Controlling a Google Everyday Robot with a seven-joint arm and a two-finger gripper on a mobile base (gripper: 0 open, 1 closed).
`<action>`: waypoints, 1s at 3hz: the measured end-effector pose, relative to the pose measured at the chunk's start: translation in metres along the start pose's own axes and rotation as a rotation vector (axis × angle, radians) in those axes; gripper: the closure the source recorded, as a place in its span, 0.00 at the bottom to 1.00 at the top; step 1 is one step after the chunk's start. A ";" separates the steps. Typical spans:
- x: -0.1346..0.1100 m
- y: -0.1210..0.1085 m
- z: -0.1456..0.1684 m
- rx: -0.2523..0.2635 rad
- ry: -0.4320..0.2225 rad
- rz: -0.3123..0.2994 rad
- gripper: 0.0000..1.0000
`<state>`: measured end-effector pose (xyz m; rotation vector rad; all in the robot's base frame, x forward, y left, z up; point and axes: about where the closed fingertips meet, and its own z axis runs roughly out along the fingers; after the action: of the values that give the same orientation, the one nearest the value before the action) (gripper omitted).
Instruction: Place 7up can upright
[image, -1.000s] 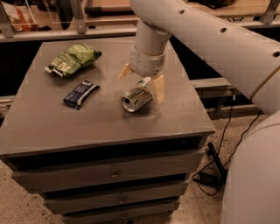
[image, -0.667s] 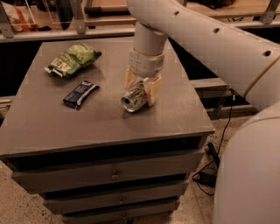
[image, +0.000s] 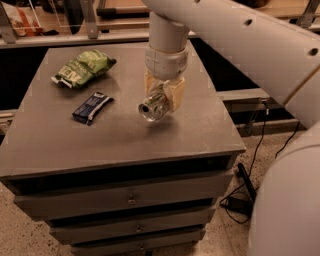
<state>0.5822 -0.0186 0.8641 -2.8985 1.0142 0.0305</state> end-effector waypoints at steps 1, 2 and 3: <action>0.007 0.003 -0.054 0.131 -0.030 0.230 1.00; 0.024 0.001 -0.087 0.289 -0.179 0.469 1.00; 0.041 0.001 -0.092 0.438 -0.420 0.681 1.00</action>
Offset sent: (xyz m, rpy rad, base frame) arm 0.0215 -0.0406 0.1461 0.8020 0.2820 -0.8596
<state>0.6130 -0.0521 0.9543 -1.9399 1.6007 0.3777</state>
